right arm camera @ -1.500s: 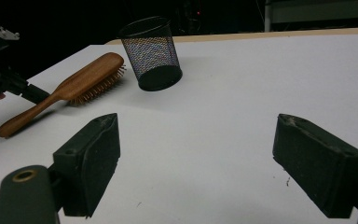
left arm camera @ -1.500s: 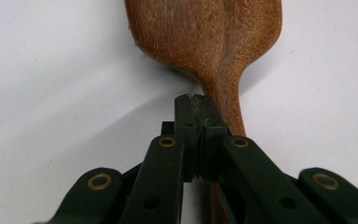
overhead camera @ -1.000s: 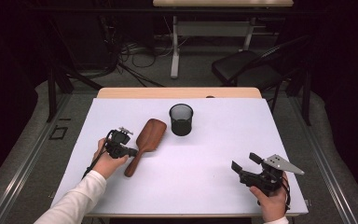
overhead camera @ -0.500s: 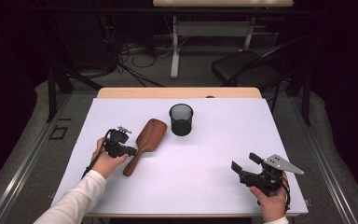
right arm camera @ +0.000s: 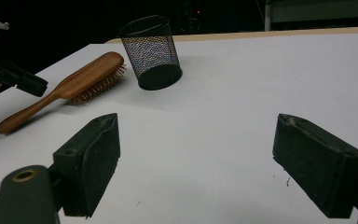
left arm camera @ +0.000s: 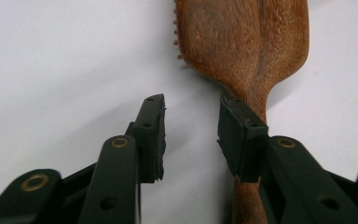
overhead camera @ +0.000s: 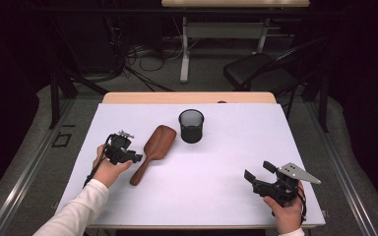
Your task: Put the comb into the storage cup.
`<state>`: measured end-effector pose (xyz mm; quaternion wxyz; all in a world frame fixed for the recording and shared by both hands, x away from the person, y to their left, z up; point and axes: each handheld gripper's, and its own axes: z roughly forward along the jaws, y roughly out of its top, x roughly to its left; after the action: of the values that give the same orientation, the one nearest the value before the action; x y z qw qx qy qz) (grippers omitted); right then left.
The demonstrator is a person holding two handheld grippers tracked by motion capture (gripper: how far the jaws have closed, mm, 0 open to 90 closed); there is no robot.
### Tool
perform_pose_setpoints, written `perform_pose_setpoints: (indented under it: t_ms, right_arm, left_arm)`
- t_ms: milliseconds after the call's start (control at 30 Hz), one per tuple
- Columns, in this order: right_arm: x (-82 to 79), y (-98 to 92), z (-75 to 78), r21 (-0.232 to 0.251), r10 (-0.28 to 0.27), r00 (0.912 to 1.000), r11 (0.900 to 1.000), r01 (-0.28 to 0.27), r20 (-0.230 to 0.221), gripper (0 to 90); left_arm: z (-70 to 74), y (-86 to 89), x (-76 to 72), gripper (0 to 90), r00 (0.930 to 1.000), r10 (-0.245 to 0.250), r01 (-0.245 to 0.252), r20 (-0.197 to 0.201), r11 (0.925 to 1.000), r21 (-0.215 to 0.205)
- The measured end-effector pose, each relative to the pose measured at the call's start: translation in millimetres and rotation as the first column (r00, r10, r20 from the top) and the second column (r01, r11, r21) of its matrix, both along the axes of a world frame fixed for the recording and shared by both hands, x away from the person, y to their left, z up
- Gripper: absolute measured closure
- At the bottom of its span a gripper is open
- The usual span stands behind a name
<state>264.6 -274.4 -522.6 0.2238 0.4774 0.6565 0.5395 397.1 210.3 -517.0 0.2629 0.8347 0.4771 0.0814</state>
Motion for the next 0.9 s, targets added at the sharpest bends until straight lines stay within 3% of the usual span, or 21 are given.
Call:
perform_pose_setpoints:
  t_ms: [533,667,900]
  right_arm:
    - [0.0,1.1,-0.3,0.003,0.001,1.0000,1.000,-0.001,-0.001,14.5]
    - [0.1,1.2,-0.4,0.003,0.001,1.0000,1.000,-0.001,-0.003,14.5]
    - [0.0,1.1,-0.3,0.003,0.001,1.0000,1.000,-0.001,0.000,14.5]
  left_arm:
    - [14.3,5.9,-9.1,38.3,0.9952,0.010,-0.002,0.097,0.9959,-0.091]
    - [18.9,6.0,-11.5,37.0,0.9899,-0.004,0.023,0.142,0.9907,-0.134]
    - [27.9,6.3,-16.4,37.0,0.9840,-0.015,0.047,0.178,0.9829,-0.178]
